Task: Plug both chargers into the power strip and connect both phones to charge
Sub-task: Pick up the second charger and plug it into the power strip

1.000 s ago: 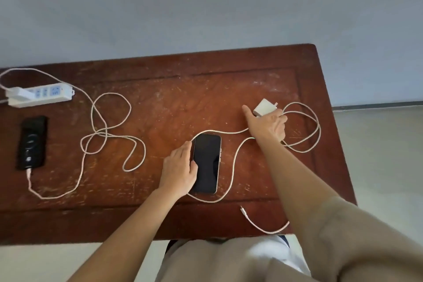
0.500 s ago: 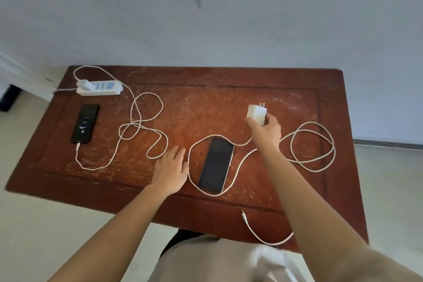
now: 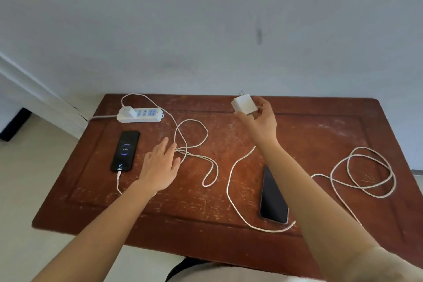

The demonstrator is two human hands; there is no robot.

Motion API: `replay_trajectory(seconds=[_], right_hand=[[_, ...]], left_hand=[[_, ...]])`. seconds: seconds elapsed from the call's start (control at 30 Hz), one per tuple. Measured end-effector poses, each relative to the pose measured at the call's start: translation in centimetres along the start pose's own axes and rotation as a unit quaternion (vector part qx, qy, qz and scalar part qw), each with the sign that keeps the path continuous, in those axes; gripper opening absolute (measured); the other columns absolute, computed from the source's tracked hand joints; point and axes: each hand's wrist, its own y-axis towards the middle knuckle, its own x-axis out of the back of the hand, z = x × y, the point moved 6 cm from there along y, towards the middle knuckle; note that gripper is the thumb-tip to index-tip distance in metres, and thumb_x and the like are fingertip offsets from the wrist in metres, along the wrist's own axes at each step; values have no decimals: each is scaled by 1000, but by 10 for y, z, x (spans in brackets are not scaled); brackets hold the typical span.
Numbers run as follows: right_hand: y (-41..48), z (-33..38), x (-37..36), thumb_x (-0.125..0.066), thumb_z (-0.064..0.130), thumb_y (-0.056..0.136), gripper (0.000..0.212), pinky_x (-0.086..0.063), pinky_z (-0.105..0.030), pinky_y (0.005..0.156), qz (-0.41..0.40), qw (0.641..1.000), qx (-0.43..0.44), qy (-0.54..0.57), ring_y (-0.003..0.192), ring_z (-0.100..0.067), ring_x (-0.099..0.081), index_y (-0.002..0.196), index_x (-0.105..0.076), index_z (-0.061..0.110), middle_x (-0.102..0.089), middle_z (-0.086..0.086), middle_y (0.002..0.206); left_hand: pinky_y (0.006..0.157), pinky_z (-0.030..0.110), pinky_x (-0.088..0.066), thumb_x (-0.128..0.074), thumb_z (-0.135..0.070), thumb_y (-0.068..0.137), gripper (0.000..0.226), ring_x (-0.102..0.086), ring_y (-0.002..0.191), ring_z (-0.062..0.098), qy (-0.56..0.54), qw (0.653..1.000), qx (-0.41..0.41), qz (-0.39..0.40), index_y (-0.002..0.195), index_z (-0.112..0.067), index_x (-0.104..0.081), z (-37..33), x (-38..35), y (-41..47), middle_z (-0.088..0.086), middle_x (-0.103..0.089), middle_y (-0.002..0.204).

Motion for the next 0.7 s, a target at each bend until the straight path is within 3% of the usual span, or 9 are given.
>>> replay_trajectory(seconds=[0.27,0.43,0.57,0.7], right_hand=[[-17,49,-132,-84,36,76,66,-52,-30,87,-26,995,36,-94,108,-14,-60,134,-55,24,-60,2,126],[-7,120,-186,-81,29,80,61,-50,-8,73,-46,980,157,-115,86,0,-60,136,-57,22,-48,5,127],[16,154,-227,-79,26,79,62,-53,-25,78,-34,961,220,-167,96,-16,-63,137,-57,17,-50,-5,130],[36,122,-284,-82,23,78,65,-55,-34,86,88,928,196,-304,108,-26,-63,137,-58,12,-55,-13,130]], left_hand=[[119,53,-26,-33,-46,105,60,-16,153,33,-16,1000,-11,13,156,-17,-23,121,12,46,13,-12,168],[118,53,-29,-34,-46,104,61,-18,152,35,-14,999,-25,24,156,-15,-23,163,11,73,17,-13,167],[118,54,-29,-36,-46,104,62,-16,153,34,-26,999,-19,33,156,-15,-23,186,11,96,17,-13,167],[117,53,-30,-38,-44,104,61,-15,153,35,-28,999,-26,38,156,-17,-23,198,5,115,18,-12,167]])
